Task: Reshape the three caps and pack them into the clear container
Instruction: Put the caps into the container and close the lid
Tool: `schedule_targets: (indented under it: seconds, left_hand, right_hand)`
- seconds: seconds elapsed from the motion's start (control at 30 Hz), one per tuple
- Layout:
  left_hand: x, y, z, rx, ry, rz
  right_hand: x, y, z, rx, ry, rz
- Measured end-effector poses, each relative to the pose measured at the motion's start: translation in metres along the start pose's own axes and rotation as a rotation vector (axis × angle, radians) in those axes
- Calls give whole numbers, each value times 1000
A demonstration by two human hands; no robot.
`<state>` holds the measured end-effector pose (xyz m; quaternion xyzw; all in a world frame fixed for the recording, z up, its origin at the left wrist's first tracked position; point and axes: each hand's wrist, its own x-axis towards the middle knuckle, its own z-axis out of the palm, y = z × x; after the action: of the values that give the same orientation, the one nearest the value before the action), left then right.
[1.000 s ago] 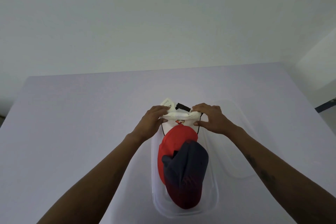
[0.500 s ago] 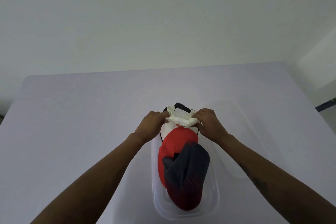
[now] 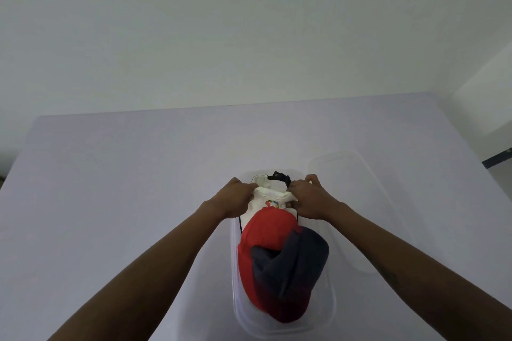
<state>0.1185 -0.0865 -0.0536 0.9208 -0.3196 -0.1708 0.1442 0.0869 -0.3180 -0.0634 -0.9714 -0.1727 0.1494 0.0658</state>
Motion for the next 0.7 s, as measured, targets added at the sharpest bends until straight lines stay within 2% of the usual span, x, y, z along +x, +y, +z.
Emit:
schedule_targets:
  seconds: [0.07, 0.13, 0.27, 0.4, 0.47, 0.53, 0.57, 0.63, 0.7]
  left_hand:
    - [2, 0, -1, 25, -43, -5]
    - [5, -2, -3, -59, -44, -9]
    - [-3, -4, -5, -281, 115, 53]
    - [-7, -6, -1, -270, 188, -19]
    - [-4, -6, -2, -250, 188, -81]
    - [-2, -5, -3, -239, 200, -119]
    - [-2, -6, -3, -245, 215, -140]
    - [-3, -7, -1, -271, 267, -162]
    - [-9, -5, 3, -292, 369, -155]
  right_hand:
    - [-1, 1, -2, -2, -14, 3]
    - [-3, 2, -6, 85, 9, 7]
    - [-11, 6, -10, 255, 147, 38]
    - [-16, 13, -11, 345, 240, -16]
    - [-24, 17, -13, 422, 396, 12]
    - [-41, 22, -11, 482, 588, 136]
    - [-52, 25, -6, 500, 633, 226]
    - [-70, 30, 9, 520, 554, 396]
    - [-84, 34, 27, 487, 296, 536]
